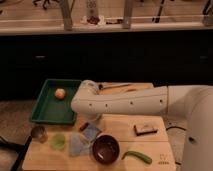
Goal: Place sponge in tray
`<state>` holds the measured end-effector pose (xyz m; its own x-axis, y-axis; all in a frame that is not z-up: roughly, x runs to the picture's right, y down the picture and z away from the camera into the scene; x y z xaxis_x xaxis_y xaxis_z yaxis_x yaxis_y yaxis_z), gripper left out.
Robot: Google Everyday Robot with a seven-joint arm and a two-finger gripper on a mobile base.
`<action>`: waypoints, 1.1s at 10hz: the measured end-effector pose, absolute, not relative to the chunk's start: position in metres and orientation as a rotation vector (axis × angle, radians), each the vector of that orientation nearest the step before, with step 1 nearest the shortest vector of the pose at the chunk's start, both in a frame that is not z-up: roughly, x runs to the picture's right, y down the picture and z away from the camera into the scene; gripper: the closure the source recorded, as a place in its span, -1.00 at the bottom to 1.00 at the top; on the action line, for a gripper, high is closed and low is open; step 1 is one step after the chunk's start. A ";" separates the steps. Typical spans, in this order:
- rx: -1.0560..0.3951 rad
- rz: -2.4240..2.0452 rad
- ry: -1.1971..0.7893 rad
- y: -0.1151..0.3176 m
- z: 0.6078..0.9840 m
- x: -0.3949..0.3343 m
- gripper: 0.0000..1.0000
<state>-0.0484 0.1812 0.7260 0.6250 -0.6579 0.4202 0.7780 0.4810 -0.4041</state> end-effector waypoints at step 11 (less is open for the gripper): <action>-0.575 -1.172 -0.328 0.124 0.724 -0.167 0.94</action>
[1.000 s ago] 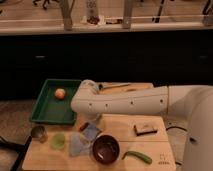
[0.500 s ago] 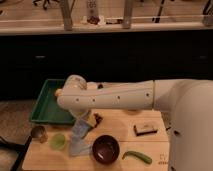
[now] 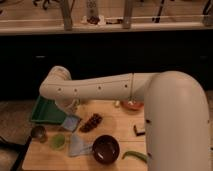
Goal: Place sponge in tray
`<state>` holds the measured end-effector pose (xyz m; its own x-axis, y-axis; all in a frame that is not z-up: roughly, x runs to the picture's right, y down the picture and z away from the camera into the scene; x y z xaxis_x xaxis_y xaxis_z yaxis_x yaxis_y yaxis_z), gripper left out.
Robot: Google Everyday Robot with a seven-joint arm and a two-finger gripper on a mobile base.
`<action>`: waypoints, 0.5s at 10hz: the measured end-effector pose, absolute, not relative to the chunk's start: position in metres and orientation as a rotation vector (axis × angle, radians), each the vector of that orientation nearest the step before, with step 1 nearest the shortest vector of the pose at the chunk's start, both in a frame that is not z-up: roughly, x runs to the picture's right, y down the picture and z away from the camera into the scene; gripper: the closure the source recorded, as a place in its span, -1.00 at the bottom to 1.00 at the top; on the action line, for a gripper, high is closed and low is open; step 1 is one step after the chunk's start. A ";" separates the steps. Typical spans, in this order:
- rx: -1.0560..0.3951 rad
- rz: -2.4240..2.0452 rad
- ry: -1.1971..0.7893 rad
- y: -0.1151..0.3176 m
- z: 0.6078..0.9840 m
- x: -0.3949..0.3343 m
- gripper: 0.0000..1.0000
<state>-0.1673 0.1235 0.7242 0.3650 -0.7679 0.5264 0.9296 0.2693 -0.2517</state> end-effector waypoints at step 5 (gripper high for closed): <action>-0.548 -1.225 -0.362 0.105 0.731 -0.197 0.94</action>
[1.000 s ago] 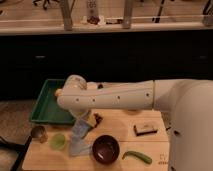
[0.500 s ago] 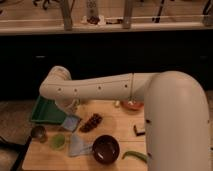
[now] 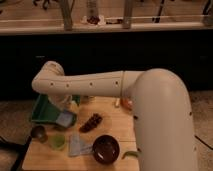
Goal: Place sponge in tray
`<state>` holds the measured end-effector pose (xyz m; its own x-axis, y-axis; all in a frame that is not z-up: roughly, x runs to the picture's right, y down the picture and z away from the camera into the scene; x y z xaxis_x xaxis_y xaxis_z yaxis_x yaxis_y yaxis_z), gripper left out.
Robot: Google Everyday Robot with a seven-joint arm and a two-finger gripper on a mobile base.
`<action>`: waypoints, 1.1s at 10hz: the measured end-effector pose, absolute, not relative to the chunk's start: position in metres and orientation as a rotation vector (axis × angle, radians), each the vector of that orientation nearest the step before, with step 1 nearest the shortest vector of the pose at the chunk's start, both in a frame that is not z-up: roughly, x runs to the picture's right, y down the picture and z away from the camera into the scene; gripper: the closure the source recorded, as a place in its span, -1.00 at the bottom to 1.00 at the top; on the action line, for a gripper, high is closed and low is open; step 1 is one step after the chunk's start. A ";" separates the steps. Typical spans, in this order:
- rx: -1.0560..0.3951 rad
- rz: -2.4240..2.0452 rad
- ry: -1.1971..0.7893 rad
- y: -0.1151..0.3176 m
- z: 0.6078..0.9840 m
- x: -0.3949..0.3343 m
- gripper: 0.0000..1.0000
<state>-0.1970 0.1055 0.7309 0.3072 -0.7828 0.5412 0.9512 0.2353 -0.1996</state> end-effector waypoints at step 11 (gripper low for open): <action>-0.512 -1.360 -0.405 0.064 0.753 -0.246 0.94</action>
<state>-0.2458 0.0639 0.7532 0.1704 -0.8140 0.5552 0.9852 0.1300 -0.1118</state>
